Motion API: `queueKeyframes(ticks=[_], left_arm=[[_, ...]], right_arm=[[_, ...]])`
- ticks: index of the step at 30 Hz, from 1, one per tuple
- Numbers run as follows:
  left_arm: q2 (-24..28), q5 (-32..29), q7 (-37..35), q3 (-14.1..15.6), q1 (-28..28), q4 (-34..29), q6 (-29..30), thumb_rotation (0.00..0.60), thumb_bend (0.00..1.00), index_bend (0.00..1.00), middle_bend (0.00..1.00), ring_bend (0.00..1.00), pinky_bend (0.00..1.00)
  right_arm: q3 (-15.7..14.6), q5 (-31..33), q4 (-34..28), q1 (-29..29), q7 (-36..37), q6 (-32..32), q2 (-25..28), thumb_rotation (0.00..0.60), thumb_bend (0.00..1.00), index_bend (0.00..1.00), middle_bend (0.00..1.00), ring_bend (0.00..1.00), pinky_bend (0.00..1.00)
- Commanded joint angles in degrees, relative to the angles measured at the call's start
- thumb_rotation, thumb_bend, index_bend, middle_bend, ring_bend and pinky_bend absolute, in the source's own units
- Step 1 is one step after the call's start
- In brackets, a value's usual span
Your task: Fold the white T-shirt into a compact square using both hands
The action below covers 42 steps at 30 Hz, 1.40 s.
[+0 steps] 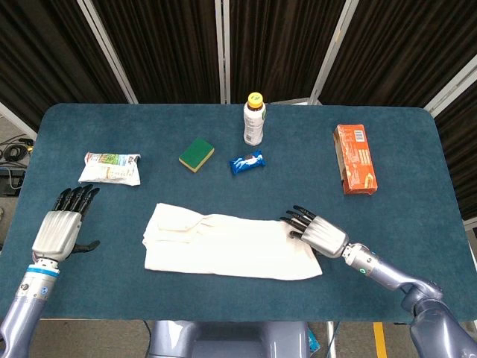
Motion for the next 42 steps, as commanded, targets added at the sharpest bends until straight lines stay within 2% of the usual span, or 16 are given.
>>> queueKeyframes(ticks=[1, 6, 9, 23, 40, 41, 42], left_arm=[[0.0, 0.0, -0.1, 0.0, 0.0, 0.0, 0.0, 0.600, 0.00, 0.00, 0.00, 0.00, 0.00], [0.2, 0.1, -0.3, 0.0, 0.1, -0.1, 0.0, 0.600, 0.00, 0.00, 0.00, 0.00, 0.00], [0.2, 0.3, -0.4, 0.0, 0.1, -0.1, 0.0, 0.600, 0.00, 0.00, 0.00, 0.00, 0.00], [0.6, 1.2, -1.3, 0.3, 0.4, -0.6, 0.1, 0.600, 0.00, 0.00, 0.00, 0.00, 0.00], [1.8, 4.9, -3.1, 1.5, 1.0, -2.1, 0.8, 0.600, 0.00, 0.00, 0.00, 0.00, 0.00], [1.8, 5.0, -3.1, 1.6, 1.1, -2.2, 0.8, 0.600, 0.00, 0.00, 0.00, 0.00, 0.00], [1.8, 5.1, -3.2, 1.6, 1.1, -2.2, 0.8, 0.600, 0.00, 0.00, 0.00, 0.00, 0.00]], right_arm=[[0.0, 0.2, 0.0, 0.0, 0.3, 0.1, -0.1, 0.600, 0.44, 0.51, 0.09, 0.00, 0.00], [0.0, 0.6, 0.0, -0.3, 0.9, 0.0, -0.3, 0.600, 0.48, 0.64, 0.09, 0.00, 0.00], [0.0, 0.7, 0.1, -0.4, 0.8, 0.1, -0.4, 0.600, 0.49, 0.68, 0.09, 0.00, 0.00], [-0.1, 1.4, -0.2, -2.4, 0.1, 1.8, 1.5, 0.600, 0.51, 0.69, 0.10, 0.00, 0.00], [-1.1, 3.2, 1.7, -11.0, -2.2, 4.2, 9.3, 0.600, 0.50, 0.69, 0.10, 0.00, 0.00], [0.3, 5.3, 3.1, -12.9, -0.4, 5.3, 12.0, 0.600, 0.50, 0.69, 0.10, 0.00, 0.00], [0.8, 5.4, 1.3, -13.2, 0.5, 7.7, 12.4, 0.600, 0.50, 0.69, 0.10, 0.00, 0.00]])
